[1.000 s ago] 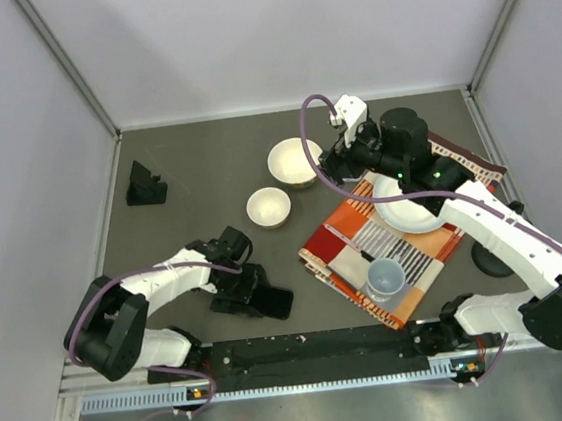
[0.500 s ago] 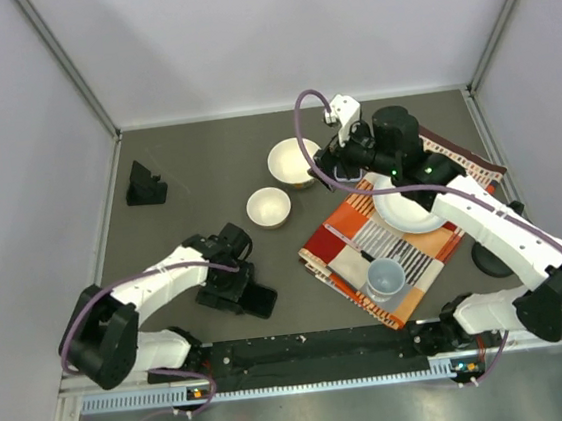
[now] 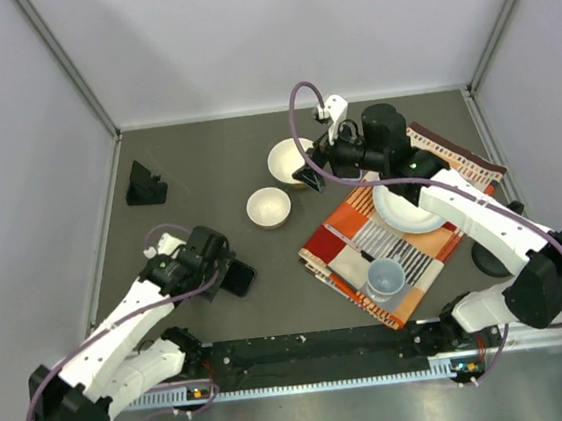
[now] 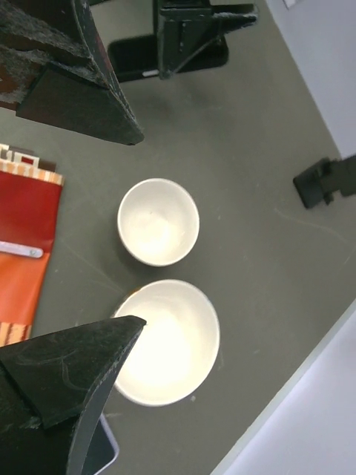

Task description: Place the phone on the phone stand

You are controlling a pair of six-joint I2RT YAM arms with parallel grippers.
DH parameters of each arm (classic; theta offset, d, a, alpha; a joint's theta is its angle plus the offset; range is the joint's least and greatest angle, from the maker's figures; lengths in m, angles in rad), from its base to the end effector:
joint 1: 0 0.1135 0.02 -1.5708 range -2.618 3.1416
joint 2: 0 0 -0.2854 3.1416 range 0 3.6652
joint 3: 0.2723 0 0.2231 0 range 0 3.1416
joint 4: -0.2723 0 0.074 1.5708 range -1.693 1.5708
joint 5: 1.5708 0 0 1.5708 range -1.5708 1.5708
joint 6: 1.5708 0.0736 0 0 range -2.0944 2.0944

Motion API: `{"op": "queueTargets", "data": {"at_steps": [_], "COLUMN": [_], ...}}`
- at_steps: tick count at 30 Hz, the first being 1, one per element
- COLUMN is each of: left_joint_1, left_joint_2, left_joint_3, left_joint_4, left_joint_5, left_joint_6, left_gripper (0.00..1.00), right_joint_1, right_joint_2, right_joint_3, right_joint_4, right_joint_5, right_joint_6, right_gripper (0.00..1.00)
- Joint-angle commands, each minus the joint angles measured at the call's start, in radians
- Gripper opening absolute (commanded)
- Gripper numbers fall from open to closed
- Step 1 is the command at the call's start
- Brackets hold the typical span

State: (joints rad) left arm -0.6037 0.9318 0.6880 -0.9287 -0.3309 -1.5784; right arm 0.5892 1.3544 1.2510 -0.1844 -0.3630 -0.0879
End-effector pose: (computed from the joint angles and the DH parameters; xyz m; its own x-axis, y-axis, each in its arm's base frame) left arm 0.1194 -0.0533 0.2166 -0.4274 -0.8541 -0.2965 -0.7621 0.5168 -0.3901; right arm 0.2478 0.1971 0.3892 -0.1646 -0.2087 -0.9640 -0.8202 0.5719 0.0162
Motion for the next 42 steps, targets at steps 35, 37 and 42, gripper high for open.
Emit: {"op": "queueTargets", "data": {"at_steps": [35, 37, 42], "left_joint_1": [0.032, 0.033, 0.033], "left_joint_2": [-0.162, -0.159, -0.136], "left_joint_3": [0.417, 0.410, 0.400], "left_joint_4": [0.449, 0.450, 0.447], "left_joint_5": [-0.033, -0.028, 0.006], "left_joint_6": [0.591, 0.589, 0.566], "left_gripper": [0.00, 0.00, 0.00], "right_joint_1": [0.265, 0.273, 0.276], "right_joint_2": [0.252, 0.253, 0.262], "right_joint_3": [0.048, 0.050, 0.045], "right_joint_4": [0.589, 0.600, 0.634], "right_joint_5": [-0.301, -0.297, -0.294], "right_joint_6": [0.230, 0.232, 0.258], "right_gripper": [0.72, 0.67, 0.56]}}
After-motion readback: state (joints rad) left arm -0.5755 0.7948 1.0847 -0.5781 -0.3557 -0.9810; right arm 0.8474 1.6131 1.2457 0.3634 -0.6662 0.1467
